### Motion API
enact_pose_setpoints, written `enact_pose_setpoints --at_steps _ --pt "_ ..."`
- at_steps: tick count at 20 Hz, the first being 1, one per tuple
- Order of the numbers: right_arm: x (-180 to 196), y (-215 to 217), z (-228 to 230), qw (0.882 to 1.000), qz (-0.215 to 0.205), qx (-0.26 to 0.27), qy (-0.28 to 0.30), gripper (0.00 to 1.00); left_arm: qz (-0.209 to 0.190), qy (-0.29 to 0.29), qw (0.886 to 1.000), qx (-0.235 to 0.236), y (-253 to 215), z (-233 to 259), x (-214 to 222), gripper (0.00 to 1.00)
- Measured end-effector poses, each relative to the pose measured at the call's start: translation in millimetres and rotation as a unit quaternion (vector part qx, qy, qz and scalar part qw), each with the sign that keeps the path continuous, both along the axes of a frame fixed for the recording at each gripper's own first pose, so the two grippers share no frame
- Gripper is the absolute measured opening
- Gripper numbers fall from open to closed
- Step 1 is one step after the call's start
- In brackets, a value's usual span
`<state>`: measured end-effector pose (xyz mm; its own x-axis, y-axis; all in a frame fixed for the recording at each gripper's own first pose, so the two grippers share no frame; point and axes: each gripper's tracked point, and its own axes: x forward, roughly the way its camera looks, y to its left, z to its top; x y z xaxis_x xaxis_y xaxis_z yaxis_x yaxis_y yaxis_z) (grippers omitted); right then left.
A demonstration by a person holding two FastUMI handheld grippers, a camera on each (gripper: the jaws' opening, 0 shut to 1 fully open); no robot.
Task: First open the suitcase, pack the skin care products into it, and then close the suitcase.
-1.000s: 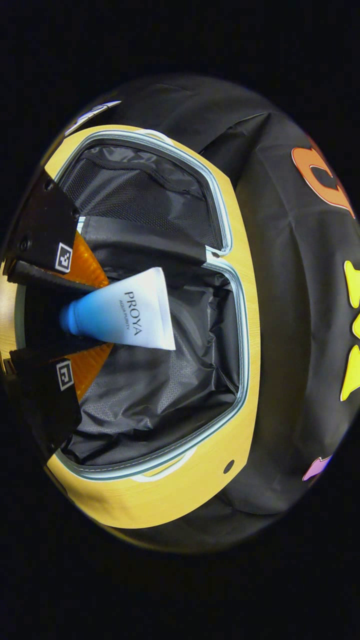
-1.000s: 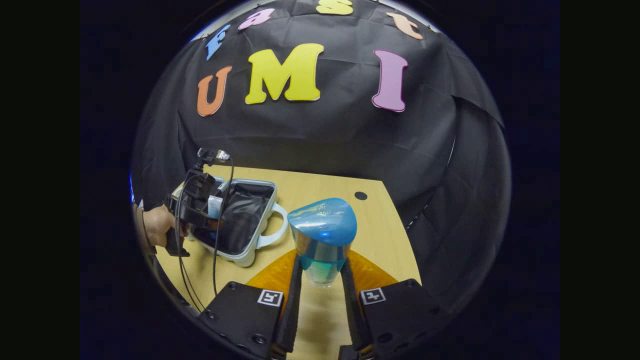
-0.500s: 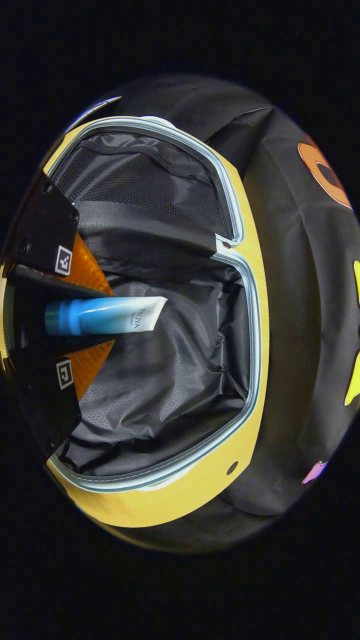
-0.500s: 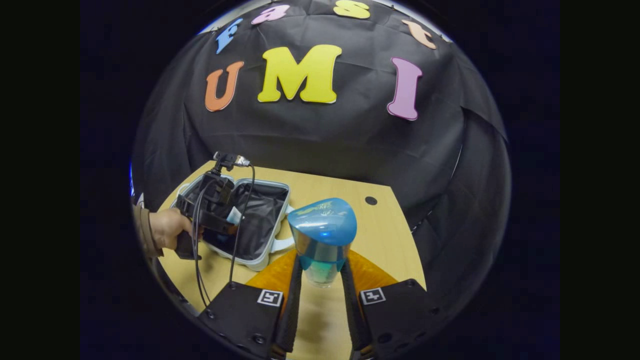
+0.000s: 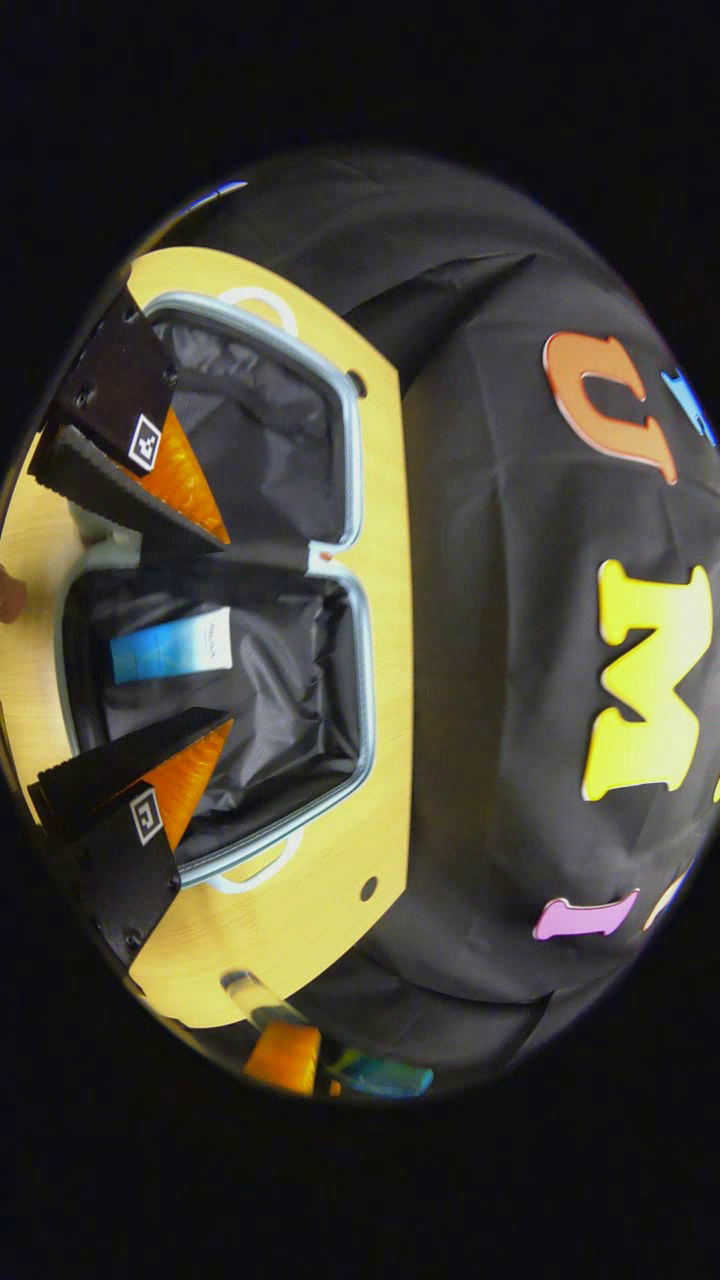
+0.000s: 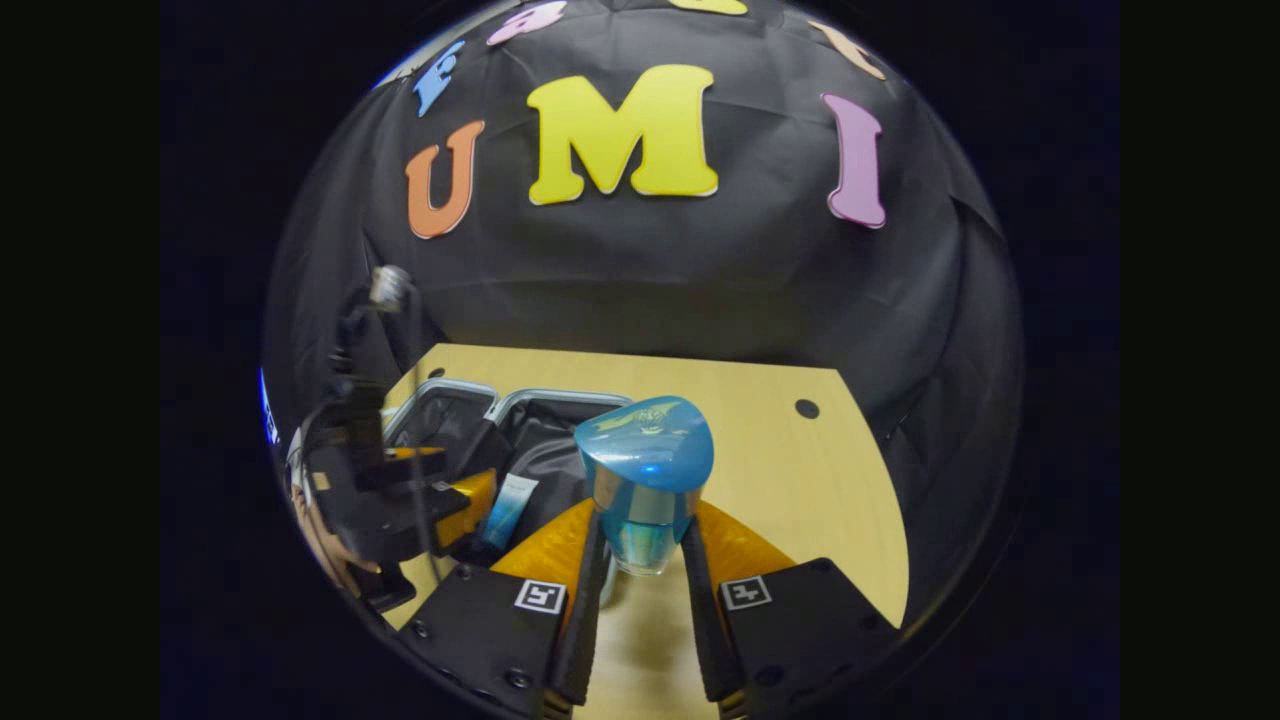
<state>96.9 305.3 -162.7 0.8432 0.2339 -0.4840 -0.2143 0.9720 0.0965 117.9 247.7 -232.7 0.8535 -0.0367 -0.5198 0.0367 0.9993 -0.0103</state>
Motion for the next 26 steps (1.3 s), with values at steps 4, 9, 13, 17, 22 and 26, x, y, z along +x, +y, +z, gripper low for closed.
enact_pose_setpoints --at_steps 4,9,13,17,22,26 --pt "9.7 54.0 -45.6 0.997 0.034 0.004 0.071 0.4 0.029 -0.051 0.998 0.005 50.5 34.8 -35.4 0.98" --pt "8.8 89.0 -99.6 0.988 0.041 -0.002 0.146 0.39 0.085 -0.111 0.989 0.036 128.1 66.2 -64.6 0.98" --pt "15.5 98.9 -118.9 0.982 0.017 0.027 0.186 0.4 0.135 -0.145 0.979 0.05 191.9 83.8 -82.5 0.98" --pt "38.7 107.1 -127.0 0.976 -0.022 0.063 0.205 0.37 0.169 -0.165 0.971 0.044 242.0 93.2 -83.4 0.98" --pt "60.2 113.8 -146.4 0.972 -0.047 0.046 0.226 0.4 0.19 -0.182 0.964 0.018 280.5 97.0 -79.3 0.98" --pt "64.9 117.7 -155.4 0.972 -0.055 0.031 0.228 0.4 0.207 -0.168 0.964 -0.001 306.1 75.8 -68.0 0.98"
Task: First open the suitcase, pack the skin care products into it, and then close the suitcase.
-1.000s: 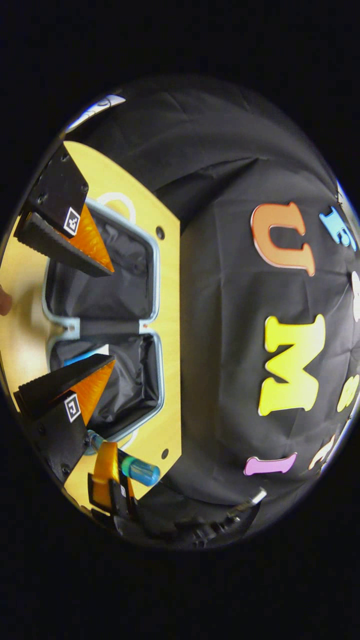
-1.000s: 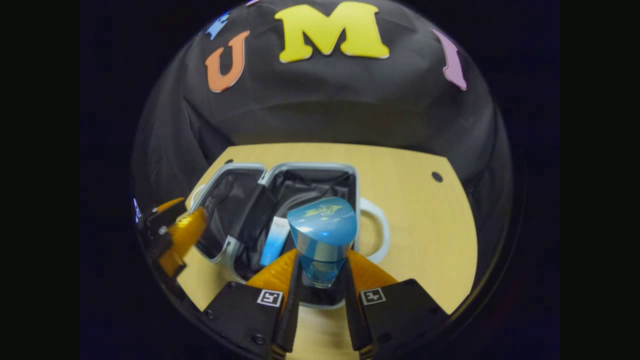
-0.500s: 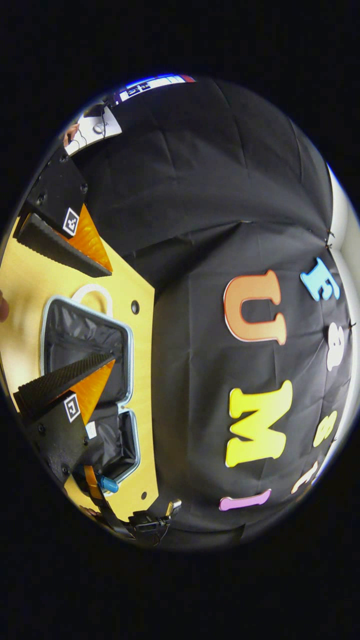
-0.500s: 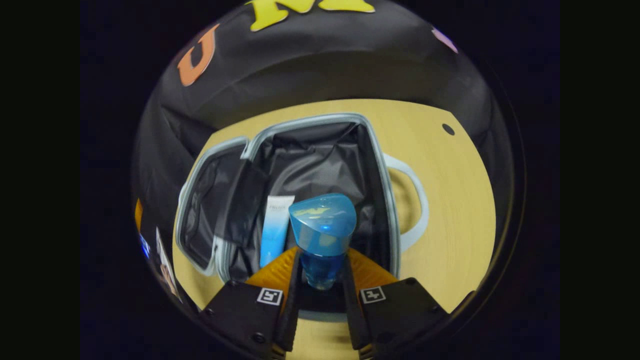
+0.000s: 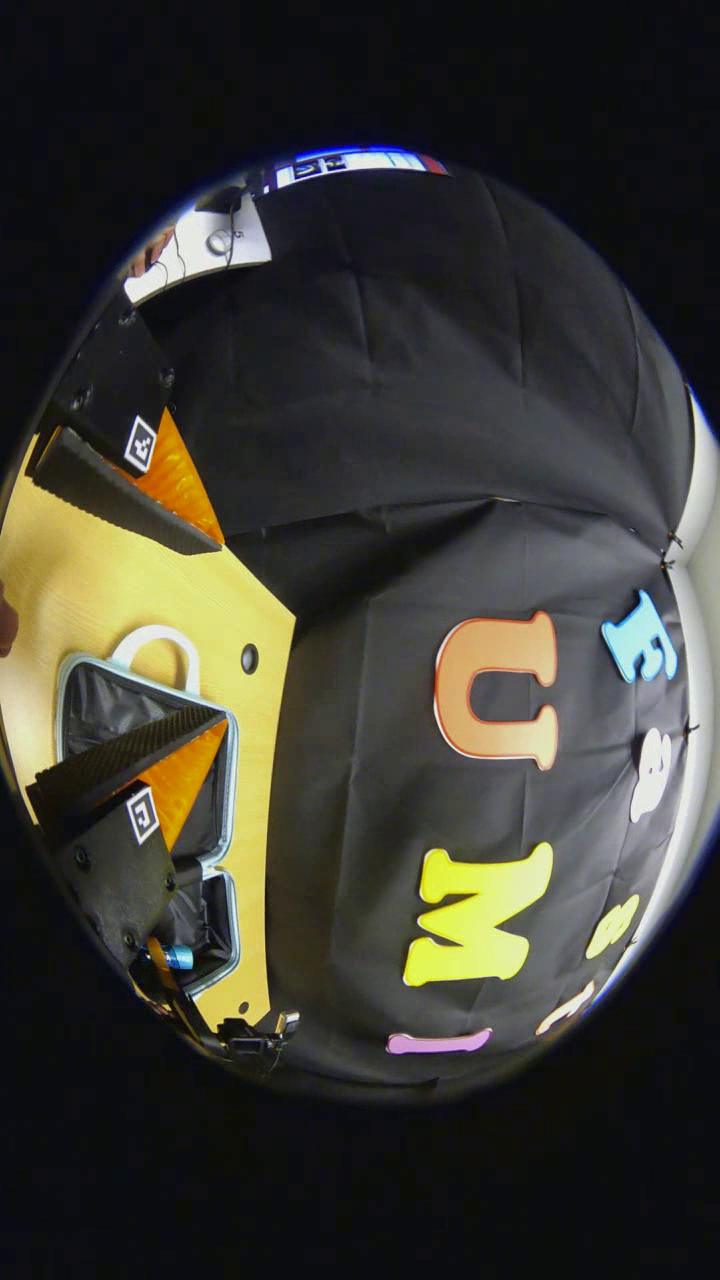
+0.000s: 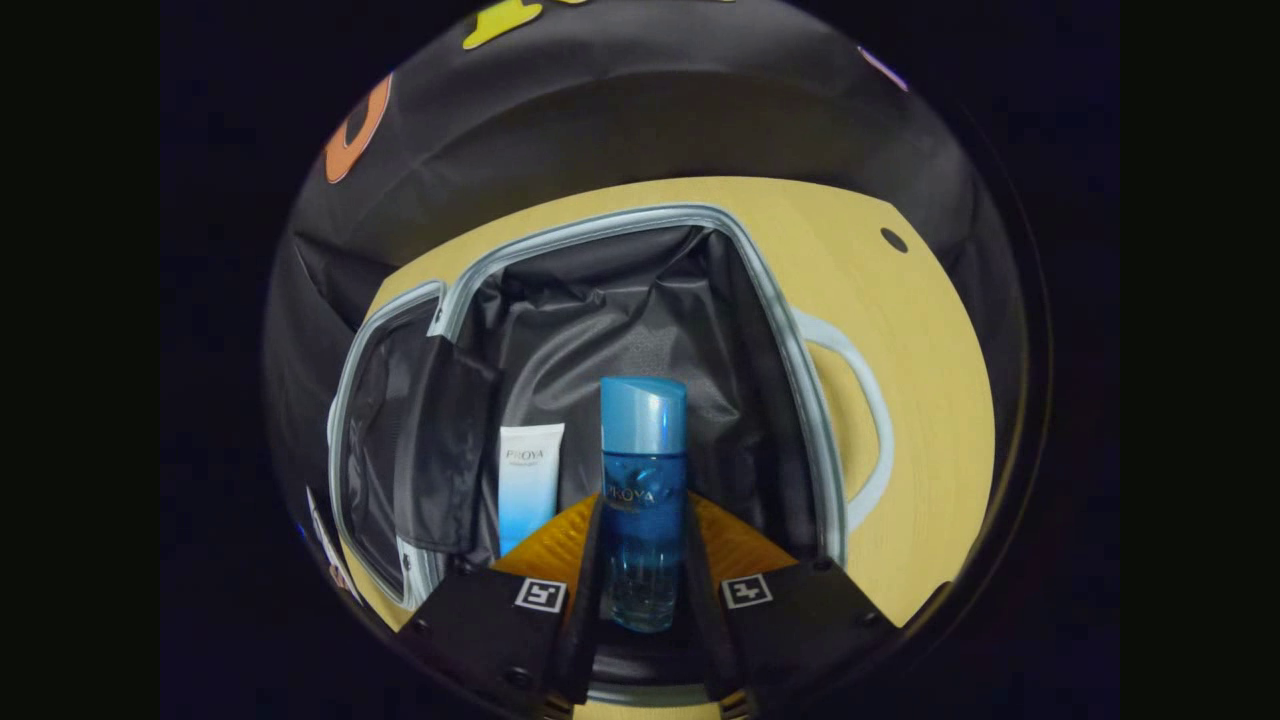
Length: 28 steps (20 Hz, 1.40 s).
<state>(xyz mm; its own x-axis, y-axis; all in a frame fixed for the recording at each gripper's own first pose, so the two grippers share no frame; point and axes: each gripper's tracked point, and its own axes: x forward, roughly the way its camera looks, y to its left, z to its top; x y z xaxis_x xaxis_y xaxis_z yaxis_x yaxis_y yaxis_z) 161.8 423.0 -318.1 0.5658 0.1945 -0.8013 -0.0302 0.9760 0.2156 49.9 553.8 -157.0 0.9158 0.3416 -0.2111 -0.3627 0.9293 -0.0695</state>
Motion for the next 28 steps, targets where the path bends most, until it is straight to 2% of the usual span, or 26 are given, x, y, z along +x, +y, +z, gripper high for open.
enact_pose_setpoints --at_steps 2,5,9,11,12,13,15,16,17,20,21,22,23,24,25,27,28 --pt "-1.5 1.0 -5.1 1.0 0.0 -0.007 0.006 0.4 0.006 0.005 1.0 -0.021 11.4 -15.3 9.3 0.98" --pt "-3.2 1.4 -7.4 1.0 -0.004 -0.011 0.007 0.4 0.004 0.006 0.997 -0.082 20.7 -38.6 26.7 0.98" --pt "-5.0 7.4 -7.7 1.0 0.008 -0.004 0.006 0.45 0.0 0.022 0.979 -0.203 22.7 -87.2 35.0 0.98" --pt "-8.3 15.2 -2.8 1.0 0.008 0.015 0.005 0.55 0.002 0.04 0.968 -0.247 18.3 -111.1 40.2 0.98" --pt "-10.4 14.9 0.4 1.0 0.005 0.014 0.0 0.71 0.008 0.052 0.965 -0.256 18.2 -119.0 42.1 0.98" --pt "-10.9 15.9 8.5 1.0 0.008 0.017 -0.011 0.76 0.012 0.06 0.962 -0.265 17.9 -125.8 43.1 0.98" --pt "-16.2 18.3 30.6 0.999 0.027 0.02 -0.04 0.8 0.005 0.065 0.953 -0.297 12.0 -134.9 46.0 0.98" --pt "-21.4 17.5 44.4 0.998 0.038 0.022 -0.052 0.76 0.002 0.068 0.949 -0.309 10.8 -141.1 46.7 0.99" --pt "-26.3 16.8 58.7 0.996 0.049 0.029 -0.066 0.8 -0.001 0.075 0.944 -0.32 8.1 -145.2 47.2 0.99" --pt "-52.3 1.4 111.0 0.99 0.072 0.05 -0.108 0.77 0.005 0.083 0.93 -0.358 4.0 -161.1 54.8 0.97" --pt "-62.5 -8.9 128.6 0.988 0.078 0.053 -0.124 0.81 0.008 0.081 0.924 -0.373 5.0 -164.2 57.6 0.85" --pt "-74.4 -22.6 145.6 0.985 0.081 0.051 -0.145 0.81 0.007 0.08 0.919 -0.387 4.5 -167.5 60.8 0.96" --pt "-84.9 -39.3 160.1 0.982 0.081 0.044 -0.163 0.81 0.008 0.077 0.914 -0.398 5.0 -170.8 64.3 0.96" --pt "-97.7 -58.7 171.7 0.98 0.078 0.034 -0.177 0.76 0.009 0.071 0.909 -0.41 5.1 -172.2 69.3 0.78" --pt "-109.6 -78.7 182.4 0.979 0.071 0.023 -0.187 0.81 0.009 0.063 0.904 -0.424 6.2 -171.7 73.2 0.85" --pt "-130.0 -113.9 202.9 0.979 0.038 0.013 -0.202 0.8 0.017 0.061 0.896 -0.44 7.4 -178.1 76.6 0.75" --pt "-139.0 -124.8 215.5 0.977 0.019 0.018 -0.21 0.81 0.023 0.066 0.894 -0.443 7.3 -185.3 76.4 0.52"
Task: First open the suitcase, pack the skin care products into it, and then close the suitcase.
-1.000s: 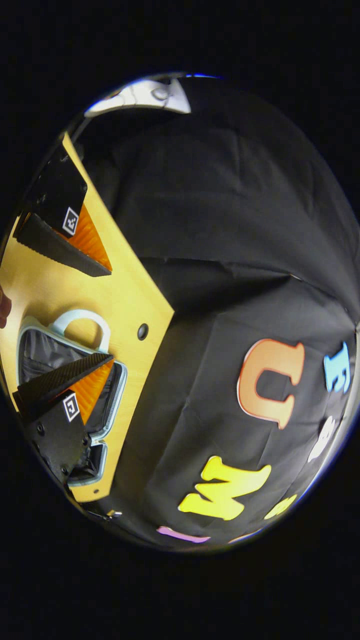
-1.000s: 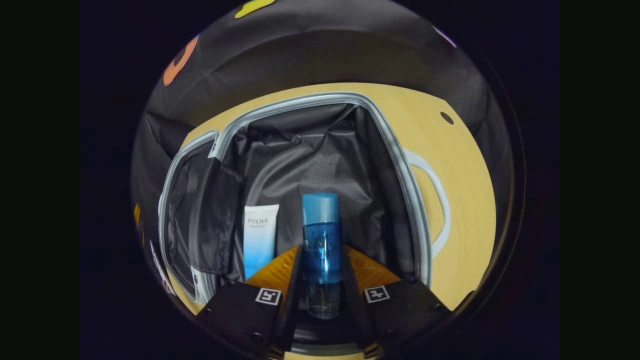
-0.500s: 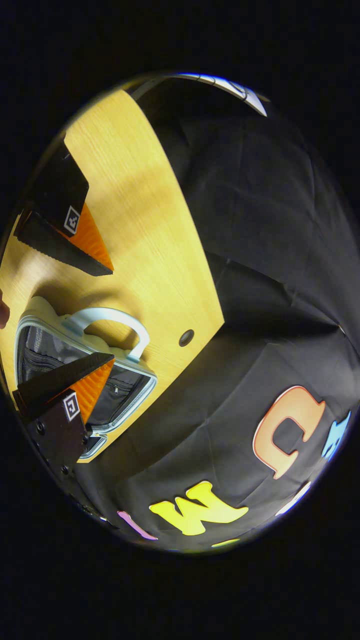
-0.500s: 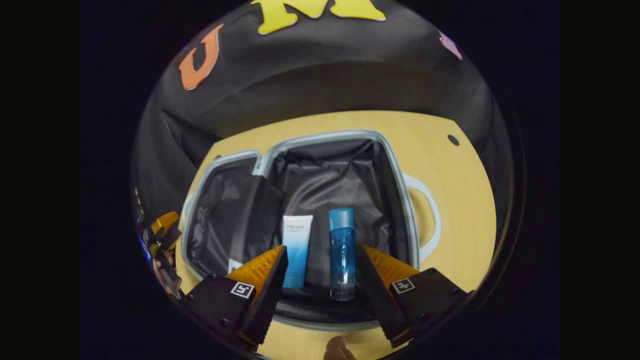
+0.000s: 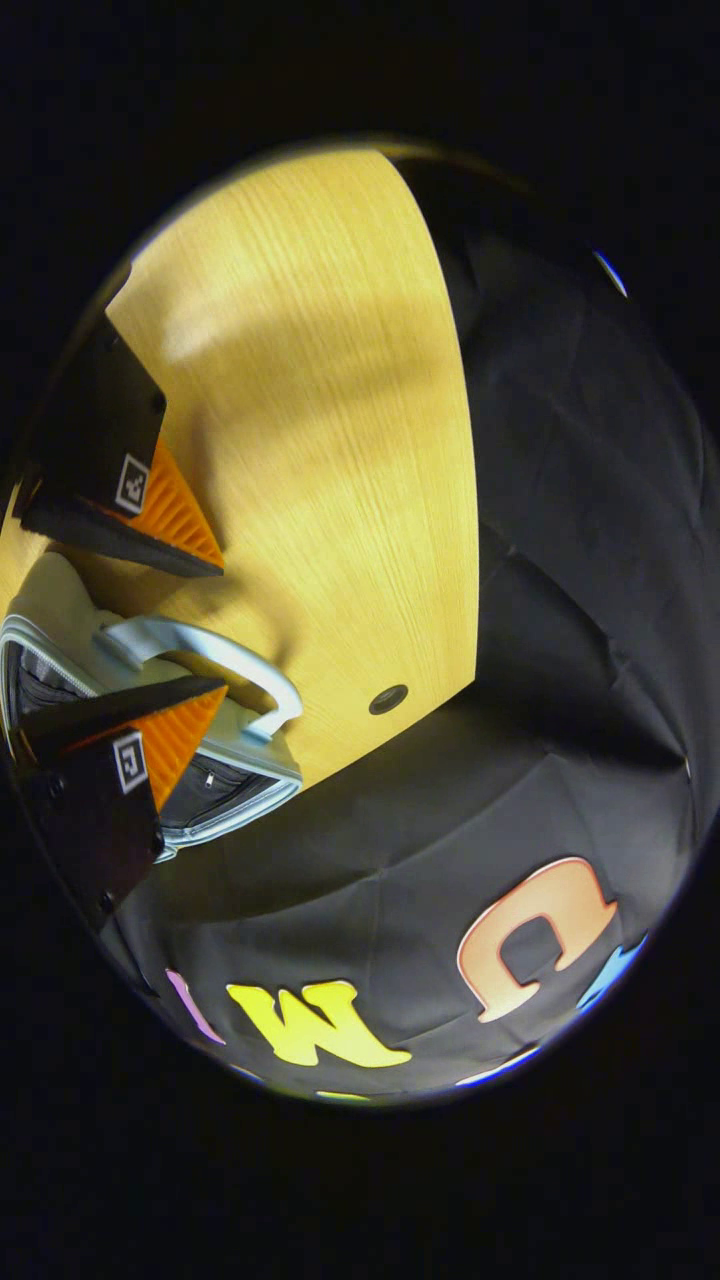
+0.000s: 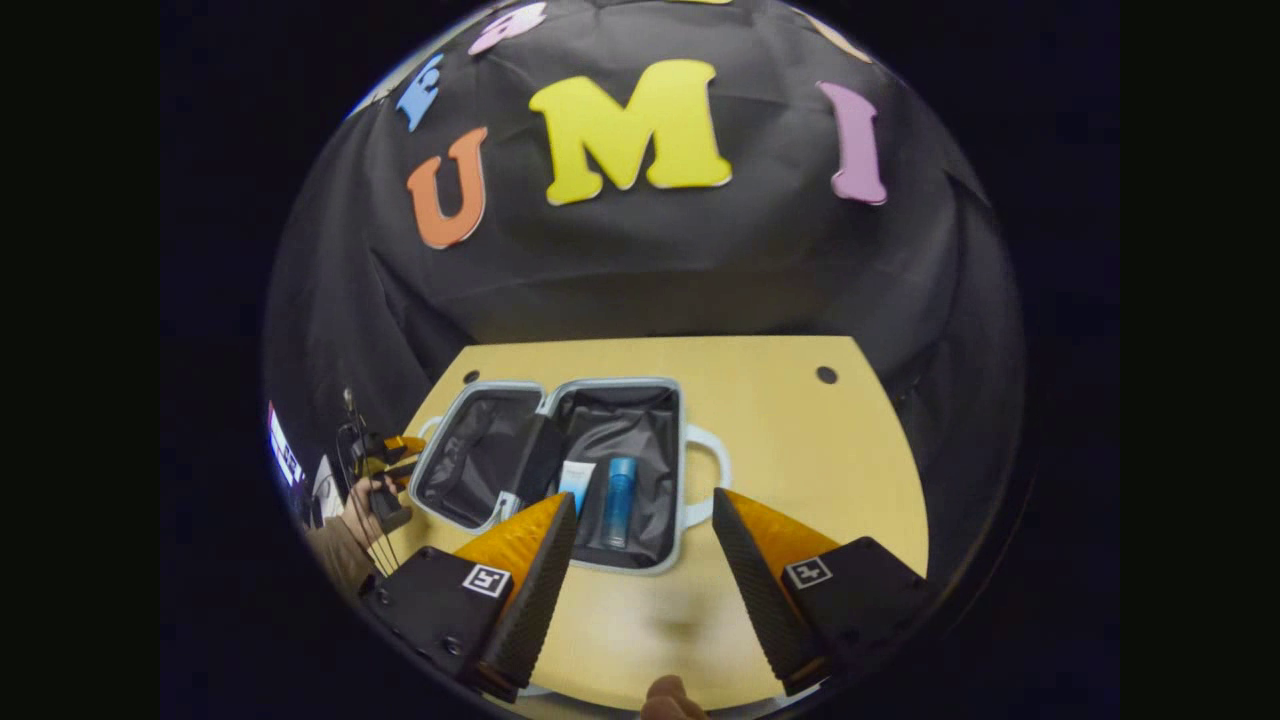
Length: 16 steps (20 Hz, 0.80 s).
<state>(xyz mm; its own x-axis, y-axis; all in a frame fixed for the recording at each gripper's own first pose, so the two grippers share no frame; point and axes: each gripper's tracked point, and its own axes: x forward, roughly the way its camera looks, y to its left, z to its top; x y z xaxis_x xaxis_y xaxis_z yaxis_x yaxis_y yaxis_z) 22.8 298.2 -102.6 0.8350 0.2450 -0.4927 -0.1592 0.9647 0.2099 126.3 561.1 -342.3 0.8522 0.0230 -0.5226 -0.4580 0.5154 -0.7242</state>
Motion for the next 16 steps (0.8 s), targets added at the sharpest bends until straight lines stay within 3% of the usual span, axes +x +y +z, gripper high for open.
enact_pose_setpoints --at_steps 3,4,6,8,9,12,14,15,16 --pt "-16.5 -29.5 20.3 0.999 -0.035 0.003 -0.022 0.81 0.015 -0.01 1.0 -0.025 -0.9 5.0 5.2 0.4" --pt "-19.4 -35.5 23.6 0.999 -0.04 -0.002 -0.031 0.81 0.014 -0.005 1.0 -0.015 -2.1 1.0 4.7 0.25" --pt "-23.5 -45.9 25.1 0.998 -0.047 -0.015 -0.038 0.81 0.003 -0.001 1.0 0.012 -2.0 3.3 5.9 0.18" --pt "-28.8 -51.0 30.8 0.998 -0.054 -0.011 -0.035 0.76 -0.012 -0.002 0.999 0.043 -2.7 9.5 9.2 0.14" --pt "-30.1 -56.5 34.4 0.997 -0.062 -0.015 -0.035 0.81 -0.021 -0.001 0.998 0.057 -3.7 12.6 9.4 0.13" --pt "-36.2 -68.3 53.8 0.996 -0.049 -0.026 -0.063 0.81 -0.021 0.003 0.995 0.094 0.2 31.4 6.8 0.08" --pt "-37.7 -79.5 65.4 0.994 -0.039 -0.037 -0.09 0.77 -0.014 0.0 0.99 0.139 -0.8 55.2 3.9 0.08" --pt "-39.4 -85.0 69.3 0.994 -0.034 -0.044 -0.099 0.81 -0.012 -0.002 0.986 0.169 -3.3 70.4 1.0 0.07" --pt "-42.5 -89.4 74.8 0.993 -0.027 -0.045 -0.106 0.77 -0.011 -0.007 0.98 0.198 -5.7 89.2 0.7 0.07"
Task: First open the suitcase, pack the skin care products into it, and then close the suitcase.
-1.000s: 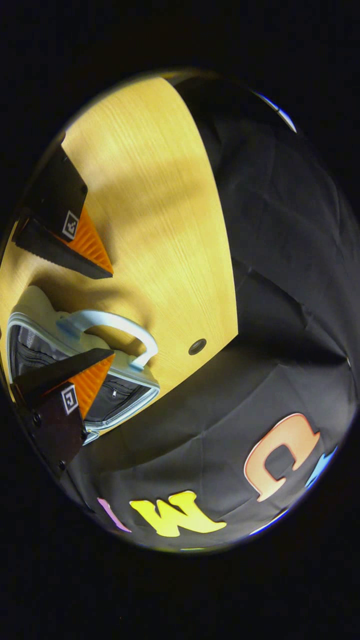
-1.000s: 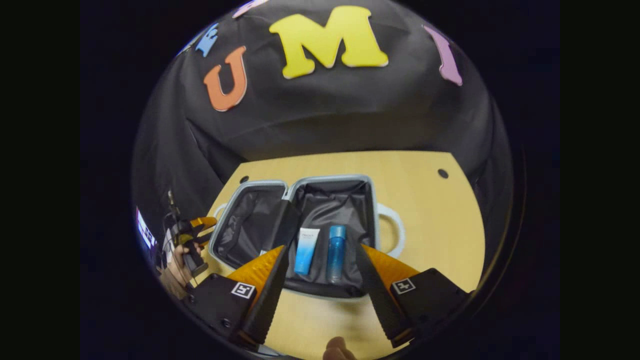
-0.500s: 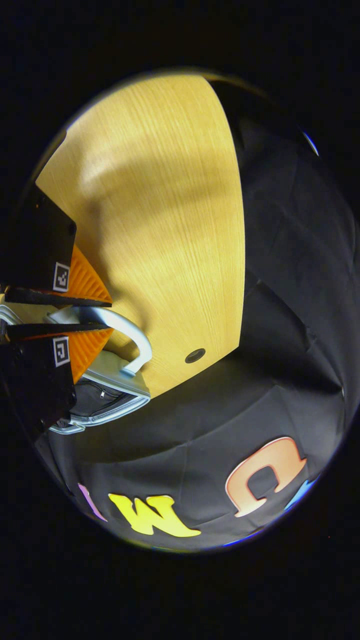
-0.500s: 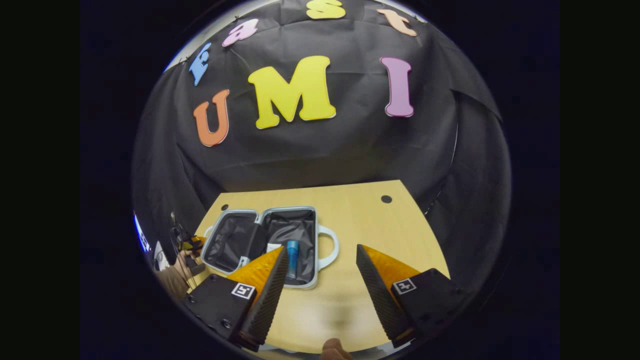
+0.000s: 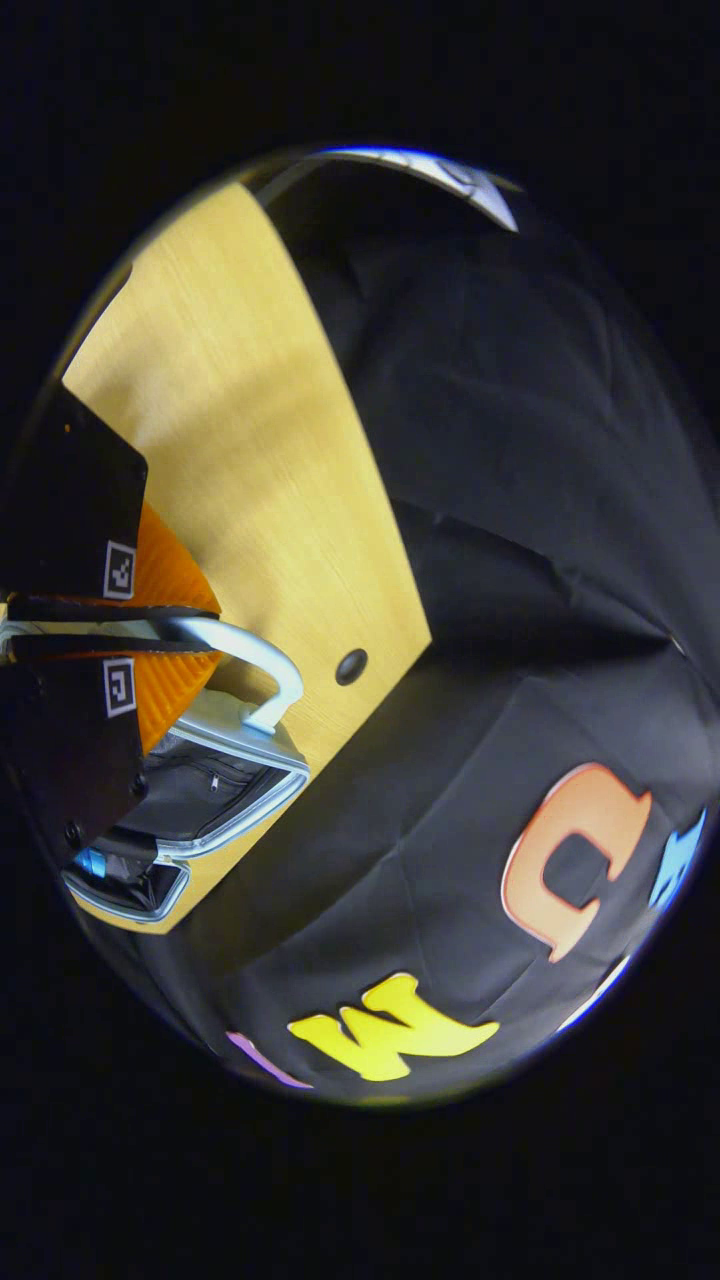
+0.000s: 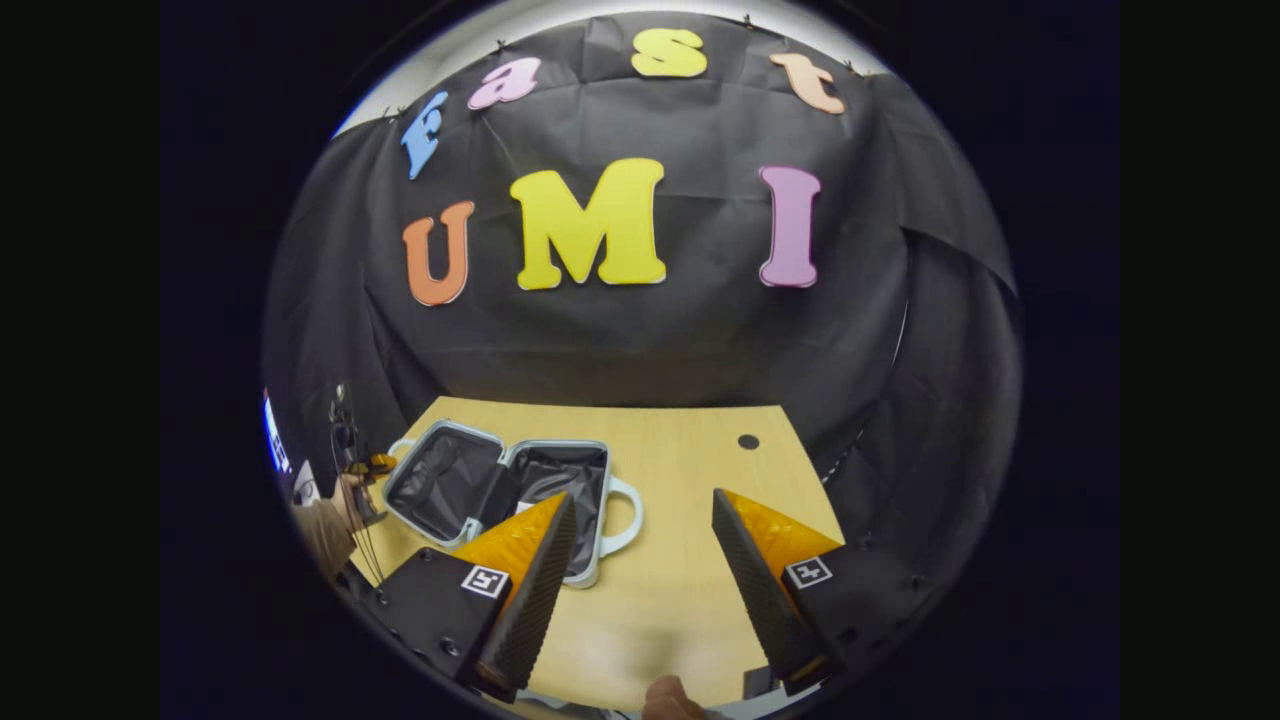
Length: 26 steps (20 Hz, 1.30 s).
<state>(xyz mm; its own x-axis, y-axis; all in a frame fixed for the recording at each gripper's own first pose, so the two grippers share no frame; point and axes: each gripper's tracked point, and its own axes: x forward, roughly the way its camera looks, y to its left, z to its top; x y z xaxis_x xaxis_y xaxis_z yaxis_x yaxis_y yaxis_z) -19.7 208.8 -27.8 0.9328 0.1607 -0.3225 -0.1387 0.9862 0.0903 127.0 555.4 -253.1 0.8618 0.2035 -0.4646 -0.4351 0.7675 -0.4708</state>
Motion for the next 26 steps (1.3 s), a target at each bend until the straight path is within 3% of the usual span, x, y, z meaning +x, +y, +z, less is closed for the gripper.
enact_pose_setpoints --at_steps 1,3,4,8,12,18,22,26 --pt "-3.7 -2.2 6.9 1.0 0.009 0.003 -0.004 0.82 0.004 -0.002 1.0 0.028 -4.4 17.9 -1.8 0.07" --pt "-7.4 -12.5 24.5 1.0 0.02 0.007 -0.021 0.77 0.006 -0.021 0.997 0.071 -19.9 59.7 -2.3 0.07" --pt "-8.1 -20.5 32.6 0.999 0.023 0.003 -0.034 0.81 0.004 -0.032 0.995 0.097 -30.0 81.4 -4.2 0.07" --pt "-14.9 -43.5 56.1 0.996 0.036 0.008 -0.076 0.82 -0.015 -0.061 0.978 0.197 -91.6 152.1 -7.9 0.07" --pt "-17.8 -68.3 54.3 0.995 0.043 0.006 -0.088 0.82 -0.036 -0.09 0.96 0.265 -173.5 191.7 -2.2 0.07" --pt "-18.3 -98.7 50.9 0.995 0.045 0.012 -0.084 0.82 -0.061 -0.112 0.943 0.306 -283.9 203.7 6.1 0.07" --pt "-17.0 -121.6 42.6 0.996 0.038 0.013 -0.079 0.82 -0.117 -0.109 0.931 0.328 -367.0 181.5 22.6 0.07" --pt "-14.8 -146.1 30.3 0.998 0.023 0.018 -0.064 0.82 -0.163 -0.079 0.927 0.33 -436.8 138.1 37.1 0.07"
